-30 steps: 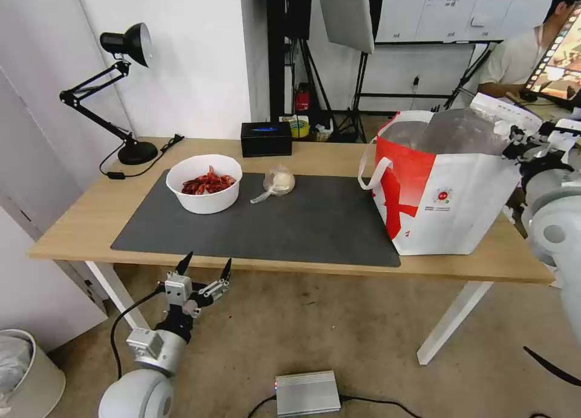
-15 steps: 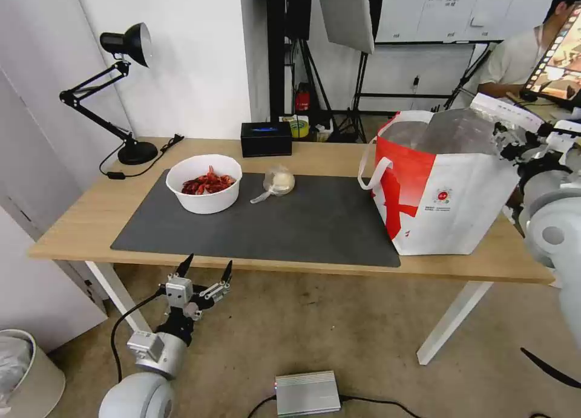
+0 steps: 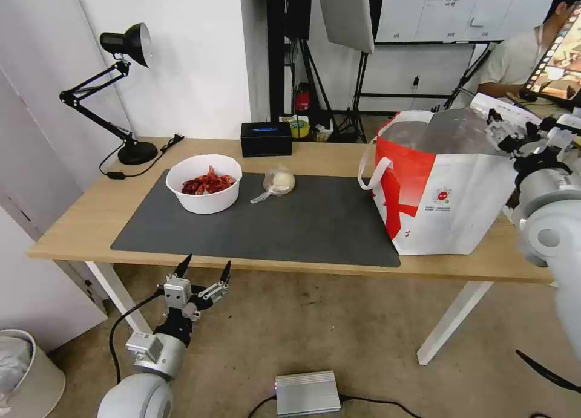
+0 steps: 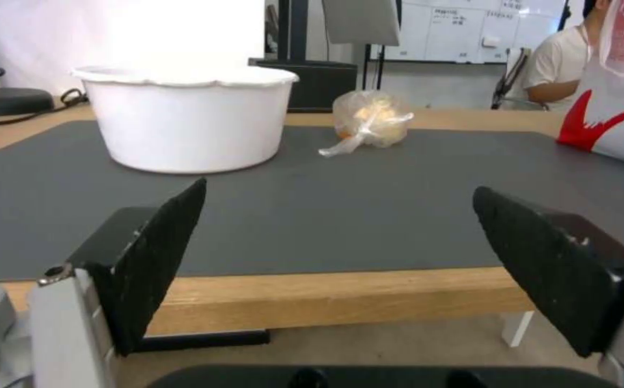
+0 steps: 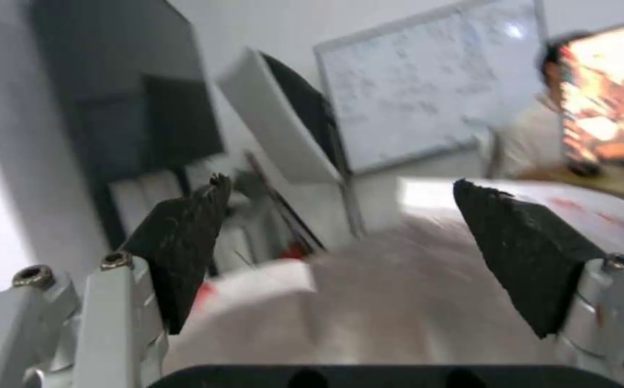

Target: Pick up the trash from the table and place it into the takeout bag.

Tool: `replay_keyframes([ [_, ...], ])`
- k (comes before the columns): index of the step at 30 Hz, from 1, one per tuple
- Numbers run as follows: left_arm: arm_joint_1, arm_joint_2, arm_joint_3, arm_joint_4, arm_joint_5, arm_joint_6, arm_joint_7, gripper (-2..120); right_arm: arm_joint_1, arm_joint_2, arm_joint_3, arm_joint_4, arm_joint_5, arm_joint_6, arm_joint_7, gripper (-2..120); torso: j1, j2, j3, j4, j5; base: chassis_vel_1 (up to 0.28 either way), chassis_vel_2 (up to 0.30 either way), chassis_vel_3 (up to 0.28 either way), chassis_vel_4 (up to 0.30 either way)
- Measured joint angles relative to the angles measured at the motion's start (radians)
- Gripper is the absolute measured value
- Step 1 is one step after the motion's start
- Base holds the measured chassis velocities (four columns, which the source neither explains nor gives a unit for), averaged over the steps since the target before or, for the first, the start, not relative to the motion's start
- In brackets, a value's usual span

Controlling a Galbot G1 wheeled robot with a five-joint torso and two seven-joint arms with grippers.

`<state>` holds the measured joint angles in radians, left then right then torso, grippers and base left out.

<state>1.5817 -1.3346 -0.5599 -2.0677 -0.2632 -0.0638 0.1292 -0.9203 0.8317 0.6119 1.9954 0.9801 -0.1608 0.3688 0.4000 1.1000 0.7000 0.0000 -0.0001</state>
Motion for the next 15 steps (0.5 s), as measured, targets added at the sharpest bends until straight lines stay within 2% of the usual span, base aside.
replay_keyframes([
  [2,0.001,0.000,-0.002,-0.001,0.000,0.000,0.000,100,-0.029,0.011,-0.001,0.014,-0.021,0.085,-0.083,80,0.000,0.000,0.000,0.0000,0.0000,0.000,0.000,0.000,0.000],
  [3,0.001,0.000,-0.002,-0.001,0.000,0.000,0.000,100,-0.029,0.011,-0.001,0.014,-0.021,0.085,-0.083,80,0.000,0.000,0.000,0.0000,0.0000,0.000,0.000,0.000,0.000],
  [6,0.004,-0.002,-0.006,-0.001,-0.001,-0.003,0.000,100,-0.090,0.037,-0.002,0.053,-0.042,0.173,-0.191,80,0.000,0.000,0.000,0.0000,0.0000,0.000,0.000,0.000,0.000],
  [7,0.004,-0.002,-0.006,-0.001,-0.001,-0.003,0.000,100,-0.090,0.037,-0.002,0.053,-0.042,0.173,-0.191,80,0.000,0.000,0.000,0.0000,0.0000,0.000,0.000,0.000,0.000],
  [10,0.009,-0.007,-0.010,-0.003,-0.002,-0.007,0.000,100,-0.175,0.076,-0.010,0.091,-0.114,0.234,-0.276,80,0.000,0.000,0.000,0.0000,-0.0001,0.000,0.000,0.000,0.000],
  [15,0.015,-0.010,-0.014,-0.003,-0.002,-0.013,0.001,100,-0.251,0.120,-0.020,0.117,-0.205,0.263,-0.314,81,0.000,0.000,0.000,-0.0001,0.0000,0.000,0.000,0.000,0.000],
])
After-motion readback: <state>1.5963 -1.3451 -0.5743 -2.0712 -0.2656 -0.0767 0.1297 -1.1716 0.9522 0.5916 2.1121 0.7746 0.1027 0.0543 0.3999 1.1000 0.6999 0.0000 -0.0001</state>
